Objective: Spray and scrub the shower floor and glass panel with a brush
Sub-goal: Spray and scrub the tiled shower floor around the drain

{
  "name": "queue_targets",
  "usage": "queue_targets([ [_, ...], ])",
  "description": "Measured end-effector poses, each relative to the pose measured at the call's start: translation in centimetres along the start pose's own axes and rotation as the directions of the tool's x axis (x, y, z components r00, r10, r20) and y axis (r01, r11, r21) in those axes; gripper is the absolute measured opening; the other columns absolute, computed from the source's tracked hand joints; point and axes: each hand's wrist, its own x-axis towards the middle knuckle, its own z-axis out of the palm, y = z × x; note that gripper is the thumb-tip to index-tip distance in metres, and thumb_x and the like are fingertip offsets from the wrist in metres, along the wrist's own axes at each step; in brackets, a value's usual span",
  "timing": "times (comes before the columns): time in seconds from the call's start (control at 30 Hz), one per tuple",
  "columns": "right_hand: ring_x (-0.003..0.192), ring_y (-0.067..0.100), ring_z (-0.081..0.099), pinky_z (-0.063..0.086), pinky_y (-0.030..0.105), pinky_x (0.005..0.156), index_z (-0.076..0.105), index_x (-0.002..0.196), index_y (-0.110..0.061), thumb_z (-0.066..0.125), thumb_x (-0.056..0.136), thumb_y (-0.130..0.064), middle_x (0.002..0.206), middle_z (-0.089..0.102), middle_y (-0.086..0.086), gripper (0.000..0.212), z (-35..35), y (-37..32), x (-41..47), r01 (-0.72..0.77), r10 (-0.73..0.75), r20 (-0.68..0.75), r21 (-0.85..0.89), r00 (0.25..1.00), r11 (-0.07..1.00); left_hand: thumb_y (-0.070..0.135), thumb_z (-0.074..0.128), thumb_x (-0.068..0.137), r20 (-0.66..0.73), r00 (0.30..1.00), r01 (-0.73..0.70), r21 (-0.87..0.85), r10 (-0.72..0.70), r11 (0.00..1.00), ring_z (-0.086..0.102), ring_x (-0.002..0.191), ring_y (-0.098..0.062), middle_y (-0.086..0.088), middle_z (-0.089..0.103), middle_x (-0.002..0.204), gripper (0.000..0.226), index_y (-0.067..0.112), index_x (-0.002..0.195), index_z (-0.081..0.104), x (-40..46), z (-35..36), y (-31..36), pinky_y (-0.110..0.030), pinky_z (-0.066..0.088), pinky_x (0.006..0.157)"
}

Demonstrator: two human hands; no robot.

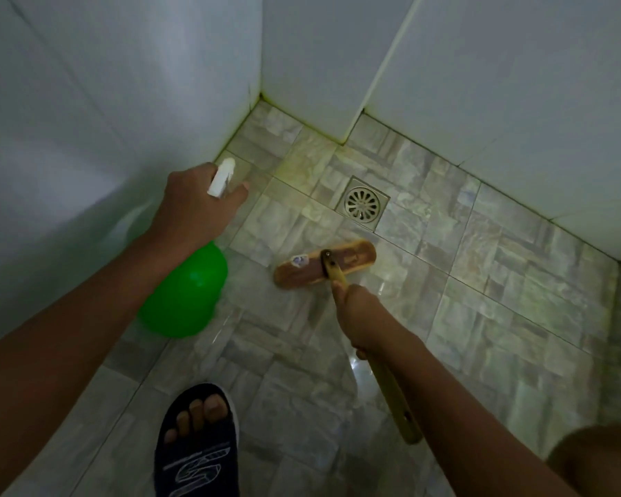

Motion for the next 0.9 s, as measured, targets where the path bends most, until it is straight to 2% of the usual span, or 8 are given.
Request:
queue_targets([
  [0.13, 0.049, 0.022, 0.051, 0.040, 0.023, 0.032, 0.046, 0.110, -0.007, 0.026, 0.103, -0.054, 0.088, 0.052, 0.015, 0.052, -1.0, -2.6, 1.3, -0.088, 0.085, 0.037, 0.120, 0.996, 0.989, 0.043, 0.084, 0.082, 0.024, 0.997, 0.070, 0.048, -0.071, 0.996, 0.057, 0.062, -0.028, -0.009, 0.055, 0.058, 0.053, 0.011, 0.057, 0.050, -0.8, 0.2, -0.3, -0.036, 0.039, 0.058],
  [0.3, 0.053, 0.028, 0.059, 0.052, 0.033, 0.038, 0.050, 0.109, -0.006, 0.023, 0.103, -0.053, 0.090, 0.059, 0.018, 0.054, -1.1, -5.1, 2.9, 0.034, -0.034, 0.025, -0.025, 0.999, 0.999, 0.040, 0.085, 0.081, -0.054, 0.987, 0.152, 0.038, -0.150, 0.988, 0.053, 0.061, -0.029, -0.007, 0.053, 0.060, 0.046, 0.006, 0.067, 0.058, -1.6, -0.5, 0.0, -0.034, 0.037, 0.057],
  [0.4, 0.065, 0.033, 0.067, 0.060, 0.044, 0.053, 0.057, 0.118, -0.006, 0.024, 0.106, -0.044, 0.096, 0.062, 0.021, 0.052, -2.4, -7.4, 2.9, 0.204, -0.210, -0.012, -0.194, 0.978, 0.960, 0.042, 0.087, 0.079, -0.080, 0.985, 0.151, 0.001, -0.151, 0.988, 0.046, 0.054, -0.022, -0.005, 0.049, 0.059, 0.049, 0.009, 0.068, 0.052, -1.7, -1.4, -1.2, -0.035, 0.033, 0.056],
  [0.53, 0.085, 0.031, 0.063, 0.051, 0.034, 0.069, 0.060, 0.116, -0.002, 0.026, 0.107, -0.041, 0.109, 0.062, 0.021, 0.052, -5.6, -13.0, 6.9, 0.316, -0.343, -0.144, -0.181, 0.928, 0.931, 0.051, 0.074, 0.079, -0.194, 0.978, 0.069, -0.052, -0.077, 0.996, 0.044, 0.054, -0.021, -0.025, 0.053, 0.057, 0.057, 0.004, 0.059, 0.050, -2.9, -2.5, -2.4, -0.046, 0.040, 0.049],
  [0.63, 0.109, 0.036, 0.059, 0.046, 0.033, 0.082, 0.054, 0.130, -0.003, 0.027, 0.108, -0.032, 0.121, 0.059, 0.023, 0.045, -8.1, -17.7, 9.9, 0.345, -0.386, -0.107, -0.278, 0.916, 0.896, 0.046, 0.076, 0.081, -0.239, 0.969, 0.046, -0.067, -0.061, 0.997, 0.046, 0.052, -0.022, -0.021, 0.054, 0.056, 0.051, 0.008, 0.059, 0.050, -3.8, -2.7, -2.4, -0.043, 0.041, 0.051],
  [0.7, 0.081, 0.033, 0.065, 0.057, 0.034, 0.060, 0.047, 0.136, -0.008, 0.023, 0.107, -0.038, 0.109, 0.059, 0.023, 0.048, -9.2, -19.2, 11.5, 0.357, -0.403, -0.054, -0.368, 0.914, 0.858, 0.044, 0.078, 0.083, -0.220, 0.975, 0.027, -0.068, -0.041, 0.997, 0.046, 0.053, -0.023, -0.013, 0.053, 0.057, 0.049, 0.006, 0.063, 0.053, -4.1, -2.6, -2.0, -0.040, 0.038, 0.053],
  [0.77, 0.050, 0.023, 0.056, 0.041, 0.021, 0.031, 0.045, 0.137, -0.013, 0.022, 0.102, -0.053, 0.093, 0.057, 0.020, 0.058, -9.4, -19.8, 12.3, 0.356, -0.409, -0.004, -0.485, 0.912, 0.799, 0.042, 0.080, 0.083, -0.197, 0.979, 0.037, -0.074, -0.051, 0.997, 0.047, 0.055, -0.022, -0.010, 0.052, 0.060, 0.049, 0.004, 0.067, 0.054, -4.2, -2.6, -1.9, -0.039, 0.038, 0.053],
  [0.9, 0.041, 0.020, 0.048, 0.042, 0.024, 0.041, 0.054, 0.125, -0.017, 0.021, 0.102, -0.056, 0.071, 0.047, 0.012, 0.057, -9.7, -18.4, 12.7, 0.360, -0.379, 0.088, -0.561, 0.921, 0.745, 0.054, 0.072, 0.076, -0.157, 0.985, 0.061, -0.099, -0.076, 0.993, 0.048, 0.057, -0.025, -0.013, 0.052, 0.062, 0.057, 0.000, 0.071, 0.055, -3.9, -2.5, -1.9, -0.040, 0.040, 0.055],
])
